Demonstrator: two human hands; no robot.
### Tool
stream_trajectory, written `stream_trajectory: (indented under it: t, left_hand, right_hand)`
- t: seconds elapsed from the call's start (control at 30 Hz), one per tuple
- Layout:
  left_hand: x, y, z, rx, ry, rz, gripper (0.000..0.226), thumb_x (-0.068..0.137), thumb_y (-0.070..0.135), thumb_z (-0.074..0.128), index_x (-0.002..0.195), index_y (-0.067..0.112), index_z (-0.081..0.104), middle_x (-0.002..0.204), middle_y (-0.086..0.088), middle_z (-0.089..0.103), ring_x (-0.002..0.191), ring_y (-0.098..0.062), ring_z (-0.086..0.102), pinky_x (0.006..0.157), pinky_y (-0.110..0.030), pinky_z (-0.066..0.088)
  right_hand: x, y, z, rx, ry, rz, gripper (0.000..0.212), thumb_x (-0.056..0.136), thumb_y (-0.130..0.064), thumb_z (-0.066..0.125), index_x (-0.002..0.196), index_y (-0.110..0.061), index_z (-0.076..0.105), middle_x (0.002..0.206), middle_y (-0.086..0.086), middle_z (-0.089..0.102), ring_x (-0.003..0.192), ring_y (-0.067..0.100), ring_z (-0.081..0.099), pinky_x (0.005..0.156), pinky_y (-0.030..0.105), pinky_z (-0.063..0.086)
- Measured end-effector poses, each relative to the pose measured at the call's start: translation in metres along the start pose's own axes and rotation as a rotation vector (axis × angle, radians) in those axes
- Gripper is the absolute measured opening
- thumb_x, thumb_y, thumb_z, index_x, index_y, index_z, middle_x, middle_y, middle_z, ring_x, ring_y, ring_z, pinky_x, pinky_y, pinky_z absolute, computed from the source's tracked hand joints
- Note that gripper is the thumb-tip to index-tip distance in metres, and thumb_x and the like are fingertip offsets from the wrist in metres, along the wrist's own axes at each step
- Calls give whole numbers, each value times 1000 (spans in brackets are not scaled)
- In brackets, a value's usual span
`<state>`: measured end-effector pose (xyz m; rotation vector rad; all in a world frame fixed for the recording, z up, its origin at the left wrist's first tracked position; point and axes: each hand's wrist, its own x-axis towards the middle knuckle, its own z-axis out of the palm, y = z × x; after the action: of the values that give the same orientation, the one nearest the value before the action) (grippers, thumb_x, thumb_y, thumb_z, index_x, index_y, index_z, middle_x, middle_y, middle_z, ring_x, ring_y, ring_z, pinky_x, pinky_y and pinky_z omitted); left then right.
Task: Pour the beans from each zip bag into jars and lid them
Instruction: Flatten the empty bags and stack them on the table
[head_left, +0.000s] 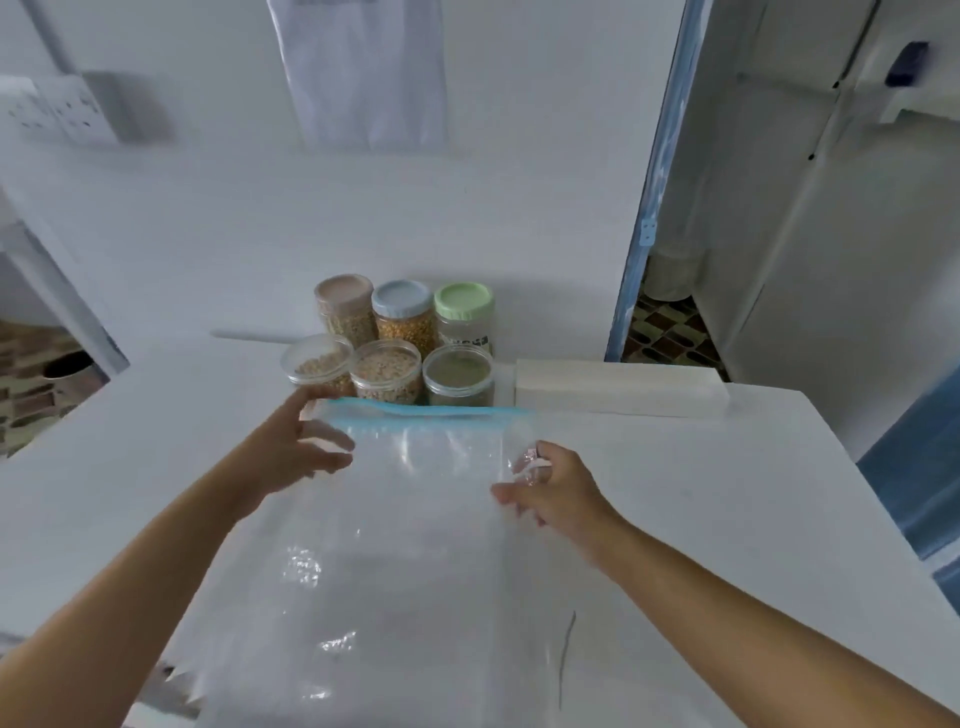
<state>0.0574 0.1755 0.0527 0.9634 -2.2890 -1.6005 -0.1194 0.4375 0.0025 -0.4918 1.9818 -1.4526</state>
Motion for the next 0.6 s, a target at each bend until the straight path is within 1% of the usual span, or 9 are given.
stream_trajectory:
  t: [0.07,0.17,0.27,0.37,0.43,0.5,0.53,0.57,0.6]
  left_hand:
    - [13,-29,-10,26,72,-27,90,71,-8,87,140,26,41,92,-11,78,70,-17,67,69,-28,52]
    - [34,-71,-17,108,180,-76,100,62,-2,95,141,24,39,86,-8,74,75,-25,66,80,-38,52]
    - [47,-99,-16,201,232,-73,88,67,20,97,136,27,43,96,-3,69,90,-27,65,88,-41,52]
    - [57,-119,-17,265,264,14,63,84,40,83,134,37,45,116,8,67,111,-28,61,101,-50,48]
    - [61,-129,-17,309,247,35,52,93,41,72,138,37,46,128,11,65,124,-28,58,106,-55,44]
    - [64,-135,-15,402,235,41,58,94,38,72,145,31,46,133,10,63,132,-26,53,109,-57,40]
    - [64,-134,-12,427,253,46,65,91,38,76,147,27,45,131,9,64,129,-26,54,109,-55,40]
    - [66,-132,-8,418,283,34,73,86,38,80,149,23,45,130,6,65,123,-26,57,107,-53,42]
    - [69,-131,-5,396,305,10,80,83,40,83,149,19,44,130,3,66,117,-25,59,106,-51,43]
  right_hand:
    - [14,9,23,-145,90,-35,33,70,-8,88,75,-16,57,65,-5,62,63,15,57,55,19,44]
    - [30,19,39,-310,174,17,28,66,-2,82,75,-16,61,74,-4,59,70,17,56,55,20,42]
    - [38,26,46,-400,169,85,34,68,-11,84,90,-17,59,94,0,55,74,12,52,54,20,38]
    - [43,26,52,-351,235,107,52,74,-36,84,103,-17,45,100,0,52,79,13,52,58,24,37]
    - [48,24,54,-274,264,128,62,77,-48,81,112,-15,42,104,2,56,86,16,57,64,27,42]
    - [56,24,56,-311,272,145,71,77,-54,80,123,-15,43,112,3,57,101,21,60,79,30,47]
    - [60,26,57,-354,279,149,66,77,-56,80,120,-17,49,112,3,58,103,22,59,82,33,48]
    - [63,27,58,-377,288,155,54,75,-57,80,104,-19,55,104,1,57,96,21,58,78,33,47]
    - [64,25,60,-365,295,161,45,75,-55,81,84,-21,53,91,0,54,83,19,54,70,31,43]
